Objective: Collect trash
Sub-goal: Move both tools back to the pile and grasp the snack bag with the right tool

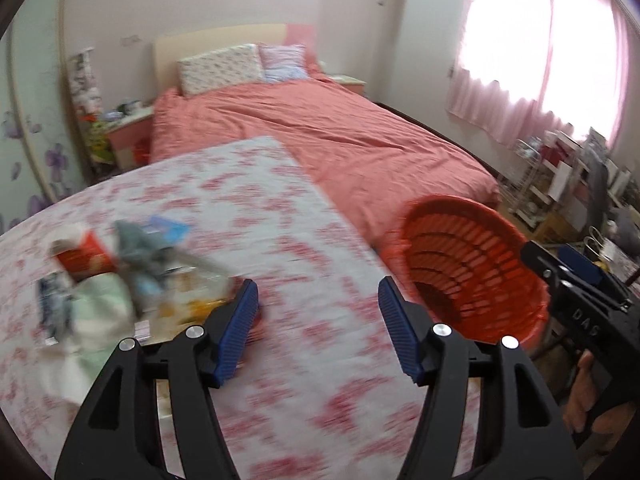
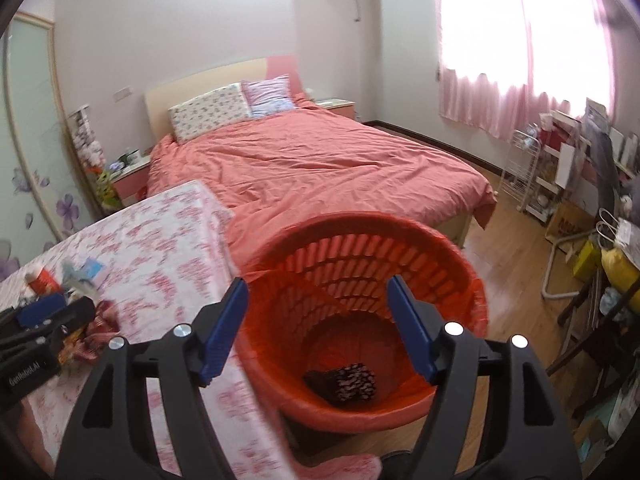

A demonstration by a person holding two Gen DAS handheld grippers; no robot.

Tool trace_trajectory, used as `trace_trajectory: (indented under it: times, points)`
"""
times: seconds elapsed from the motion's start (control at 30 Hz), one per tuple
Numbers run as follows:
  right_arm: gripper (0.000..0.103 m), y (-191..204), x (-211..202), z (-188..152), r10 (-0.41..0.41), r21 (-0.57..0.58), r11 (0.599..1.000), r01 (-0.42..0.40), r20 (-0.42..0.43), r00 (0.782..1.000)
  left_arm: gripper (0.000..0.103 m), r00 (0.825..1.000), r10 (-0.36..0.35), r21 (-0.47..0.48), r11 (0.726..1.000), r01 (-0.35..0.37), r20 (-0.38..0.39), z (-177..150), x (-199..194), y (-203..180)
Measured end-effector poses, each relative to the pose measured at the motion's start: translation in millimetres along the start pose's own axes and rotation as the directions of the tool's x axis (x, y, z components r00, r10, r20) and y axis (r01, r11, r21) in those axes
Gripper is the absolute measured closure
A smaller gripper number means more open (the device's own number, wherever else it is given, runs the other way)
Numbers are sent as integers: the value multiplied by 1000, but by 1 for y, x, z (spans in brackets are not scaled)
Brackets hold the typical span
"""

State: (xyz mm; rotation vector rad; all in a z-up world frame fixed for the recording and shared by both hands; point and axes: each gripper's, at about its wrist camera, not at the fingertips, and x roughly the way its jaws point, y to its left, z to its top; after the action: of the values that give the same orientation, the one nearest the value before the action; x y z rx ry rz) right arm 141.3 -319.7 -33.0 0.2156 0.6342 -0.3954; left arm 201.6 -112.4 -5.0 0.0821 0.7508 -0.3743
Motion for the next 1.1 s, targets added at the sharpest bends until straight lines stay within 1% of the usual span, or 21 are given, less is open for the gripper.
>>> trace_trajectory:
  times: [0.13,0.2,0.3,0.4,0.47,0.57,0.73,0.87,1.0,1.1]
  points:
    - [32,36,-2,-8,40,-51,998,-41,-16,999,40,997,73,-44,996,-72,28,-9,-19,41]
    - [32,55,0,-13,66,-69,995,-68,-33,997,40,991,125,-73,990,-121,47,-14,-32,65]
    - [32,80,0,-22,100,-92,990,-105,-55,993,40,982,180,-106,979,-173,63,-22,-45,94]
    - [32,111,3,-32,139,-116,982,-148,-84,987,40,970,236,-152,962,-226,55,-31,-52,127]
    - [33,132,4,-37,174,-122,975,-187,-114,978,40,966,257,-181,952,-246,40,-37,-52,142]
    - [33,157,4,-43,214,-135,963,-232,-136,967,40,960,279,-230,935,-269,13,-47,-51,164]
    - [34,205,2,-51,276,-158,940,-301,-164,947,40,952,304,-285,912,-296,-15,-61,-52,194]
    - [34,236,6,-56,299,-163,930,-330,-185,936,40,949,314,-319,898,-304,-23,-73,-59,211]
    - [33,262,16,-64,272,-189,932,-311,-205,940,40,948,317,-340,888,-309,-33,-81,-61,221]
    - [34,266,27,-71,213,-220,939,-263,-226,951,40,951,308,-349,887,-302,-39,-85,-61,225]
